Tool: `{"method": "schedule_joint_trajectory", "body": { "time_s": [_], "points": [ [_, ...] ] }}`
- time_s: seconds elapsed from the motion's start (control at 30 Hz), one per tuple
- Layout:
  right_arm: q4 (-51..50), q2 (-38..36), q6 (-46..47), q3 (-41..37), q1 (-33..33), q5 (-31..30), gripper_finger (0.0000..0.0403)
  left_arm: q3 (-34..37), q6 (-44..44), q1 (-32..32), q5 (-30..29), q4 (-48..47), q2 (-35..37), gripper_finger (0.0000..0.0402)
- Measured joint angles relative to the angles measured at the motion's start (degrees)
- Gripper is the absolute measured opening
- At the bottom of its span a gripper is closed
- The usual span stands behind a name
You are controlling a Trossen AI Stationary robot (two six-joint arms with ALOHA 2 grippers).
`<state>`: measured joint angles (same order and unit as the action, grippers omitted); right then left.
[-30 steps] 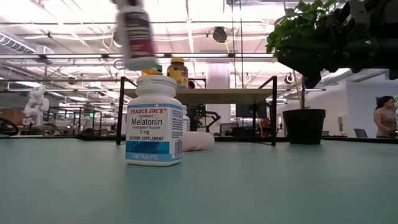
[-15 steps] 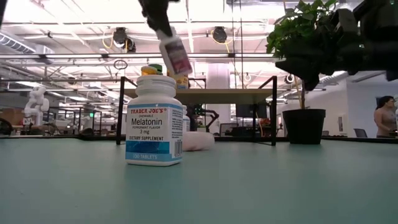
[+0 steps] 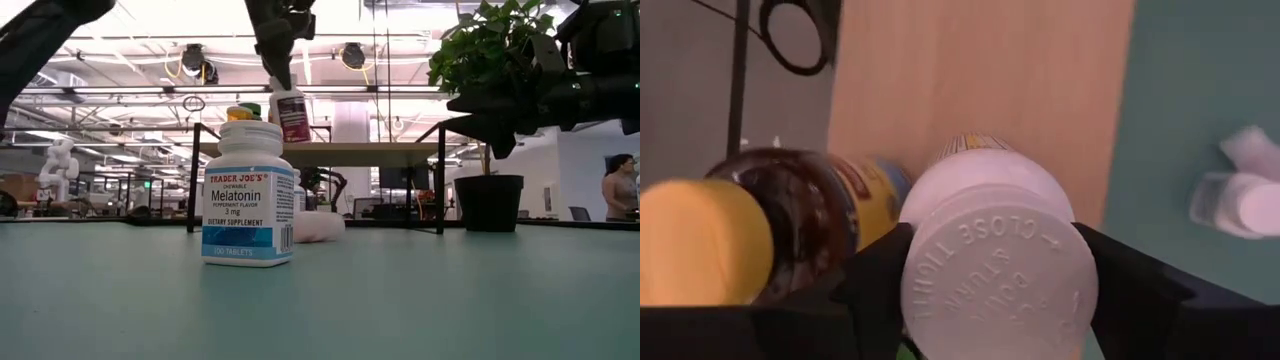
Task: Pick and place medicine bottles onto shelf by color
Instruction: Put the purple and white bottle on the shelf
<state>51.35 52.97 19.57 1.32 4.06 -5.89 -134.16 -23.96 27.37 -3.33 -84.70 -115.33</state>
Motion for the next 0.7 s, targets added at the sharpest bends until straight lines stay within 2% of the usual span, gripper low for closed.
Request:
{"method": "schedule_joint_trajectory", "body": {
  "time_s": [0.37, 0.7],
  "points": [
    [0.2, 0.0, -0.7, 0.0, 0.0, 0.0, 0.0187, -0.2, -0.9, 2.8, -0.1, -0.3, 0.1, 0.0254],
    [-0.3, 0.0, -0.5, 0.0, 0.0, 0.0, 0.0187, -0.2, -1.1, 2.8, -0.2, -0.3, 0.2, 0.0255]
  ]
}}
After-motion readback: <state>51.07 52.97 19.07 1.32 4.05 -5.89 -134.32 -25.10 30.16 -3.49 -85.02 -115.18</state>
